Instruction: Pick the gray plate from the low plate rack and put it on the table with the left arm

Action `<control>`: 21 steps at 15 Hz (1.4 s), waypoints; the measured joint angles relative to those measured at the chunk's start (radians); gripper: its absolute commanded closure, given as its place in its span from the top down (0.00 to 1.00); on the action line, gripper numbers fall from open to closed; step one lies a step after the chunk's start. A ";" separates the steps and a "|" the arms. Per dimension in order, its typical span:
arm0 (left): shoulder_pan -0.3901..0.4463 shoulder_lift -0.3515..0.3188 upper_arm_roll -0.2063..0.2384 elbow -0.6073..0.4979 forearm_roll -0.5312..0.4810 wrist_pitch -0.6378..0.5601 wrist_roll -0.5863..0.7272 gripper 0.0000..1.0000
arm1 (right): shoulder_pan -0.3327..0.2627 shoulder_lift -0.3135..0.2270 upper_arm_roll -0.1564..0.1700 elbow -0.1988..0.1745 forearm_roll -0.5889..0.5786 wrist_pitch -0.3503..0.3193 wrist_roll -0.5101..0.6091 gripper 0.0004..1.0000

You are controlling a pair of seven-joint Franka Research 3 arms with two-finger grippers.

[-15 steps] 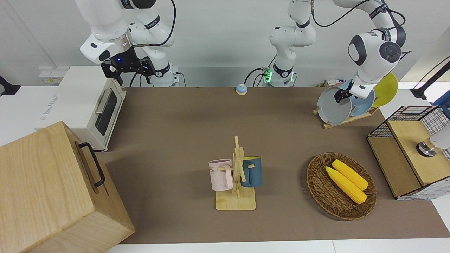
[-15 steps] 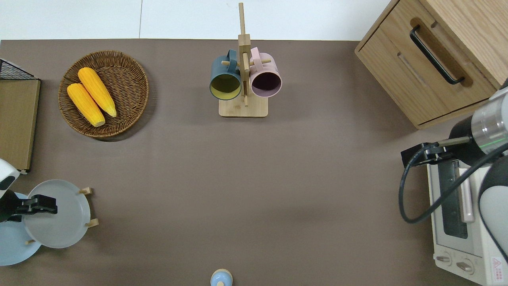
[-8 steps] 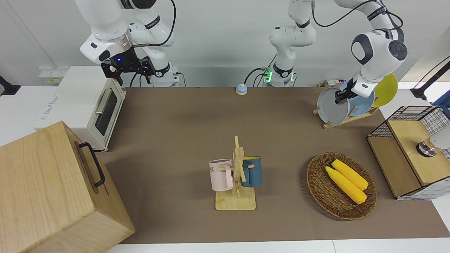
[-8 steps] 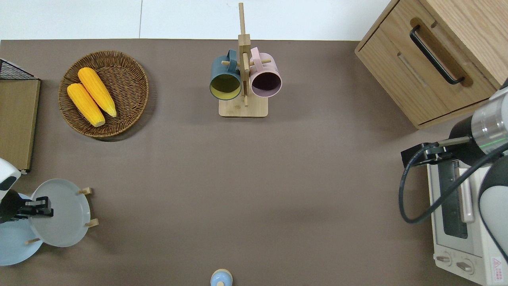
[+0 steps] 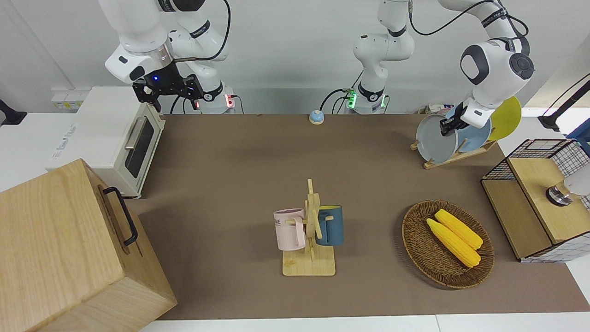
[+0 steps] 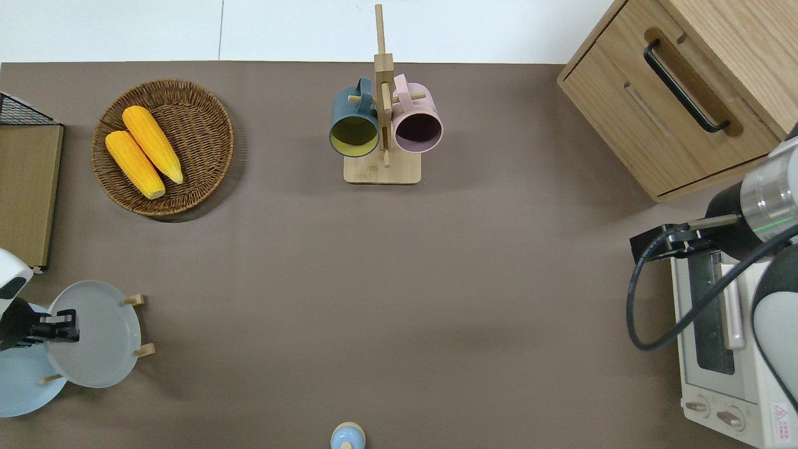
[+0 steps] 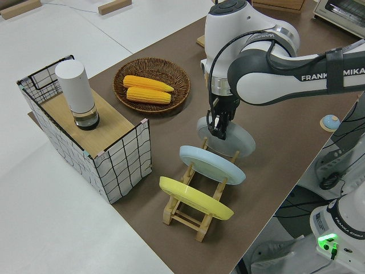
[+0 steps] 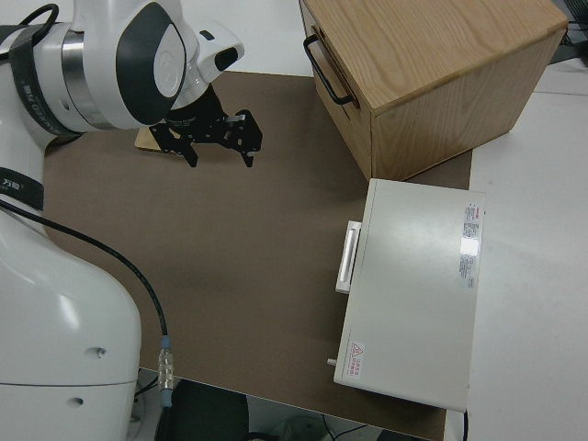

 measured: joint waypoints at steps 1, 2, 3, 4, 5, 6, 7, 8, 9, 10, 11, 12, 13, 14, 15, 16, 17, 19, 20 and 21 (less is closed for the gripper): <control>0.000 0.000 0.000 0.000 0.000 0.000 0.000 0.14 | 0.000 0.000 0.000 0.000 0.000 0.000 0.000 0.98; 0.000 0.000 0.000 0.001 0.000 0.000 0.000 0.14 | 0.000 0.000 0.000 0.000 0.000 0.000 0.000 0.98; -0.001 -0.001 -0.001 0.002 0.000 0.000 0.000 0.13 | 0.000 0.000 0.000 0.000 0.000 0.000 0.000 0.98; -0.002 -0.002 -0.002 0.003 0.000 0.000 0.000 0.13 | 0.000 0.000 0.000 0.000 0.000 0.000 0.000 0.98; -0.002 -0.004 -0.003 0.007 0.000 0.000 0.000 0.13 | 0.000 0.000 0.000 0.000 0.000 0.000 0.000 0.98; -0.002 -0.006 -0.004 0.011 0.000 -0.003 0.000 0.13 | 0.000 0.000 0.000 0.000 0.000 0.000 0.000 0.98; -0.002 -0.007 -0.005 0.019 0.000 -0.008 0.000 0.13 | 0.000 0.000 0.000 0.000 0.000 0.000 0.000 0.98; -0.003 -0.008 -0.007 0.030 0.000 -0.018 0.000 0.12 | 0.000 0.000 0.000 0.000 0.000 0.000 0.000 0.98; -0.003 -0.009 -0.009 0.041 0.000 -0.031 0.000 0.12 | 0.000 0.000 0.000 0.000 0.000 0.000 0.000 0.98; -0.003 -0.010 -0.010 0.056 0.000 -0.050 0.000 0.12 | 0.000 0.000 0.000 0.000 0.000 0.000 0.000 0.98; -0.003 -0.012 -0.012 0.074 0.000 -0.071 0.000 0.12 | 0.000 0.000 0.000 0.000 0.000 0.000 0.000 0.98; -0.004 -0.014 -0.013 0.094 0.000 -0.095 0.000 0.12 | 0.000 0.000 0.000 0.000 0.000 0.000 0.000 0.98; -0.005 -0.016 -0.014 0.116 0.000 -0.119 0.000 0.12 | 0.000 0.000 0.000 0.000 0.000 0.000 0.000 0.98; -0.005 -0.017 -0.016 0.135 0.000 -0.141 0.000 0.11 | 0.000 0.000 0.000 0.000 0.000 0.000 0.000 0.98; -0.006 -0.018 -0.017 0.156 0.000 -0.168 0.000 0.11 | 0.000 0.000 0.000 0.000 0.000 0.000 0.000 0.98; -0.008 -0.020 -0.017 0.176 0.000 -0.191 0.000 0.11 | 0.000 0.000 0.000 0.000 0.000 0.000 0.000 0.98; -0.009 -0.021 -0.017 0.194 0.000 -0.211 0.000 0.11 | 0.000 0.000 0.000 0.000 0.000 0.000 0.000 0.98; -0.013 -0.023 -0.018 0.233 0.000 -0.252 0.000 0.11 | 0.000 0.000 0.000 0.000 0.000 0.000 0.000 0.98; -0.015 -0.025 -0.020 0.253 0.000 -0.274 0.000 0.11 | 0.000 0.000 0.000 0.000 0.000 0.000 0.000 0.98; -0.015 -0.027 -0.025 0.273 0.000 -0.296 0.000 0.11 | 0.000 0.000 0.000 0.000 0.000 0.000 0.000 0.98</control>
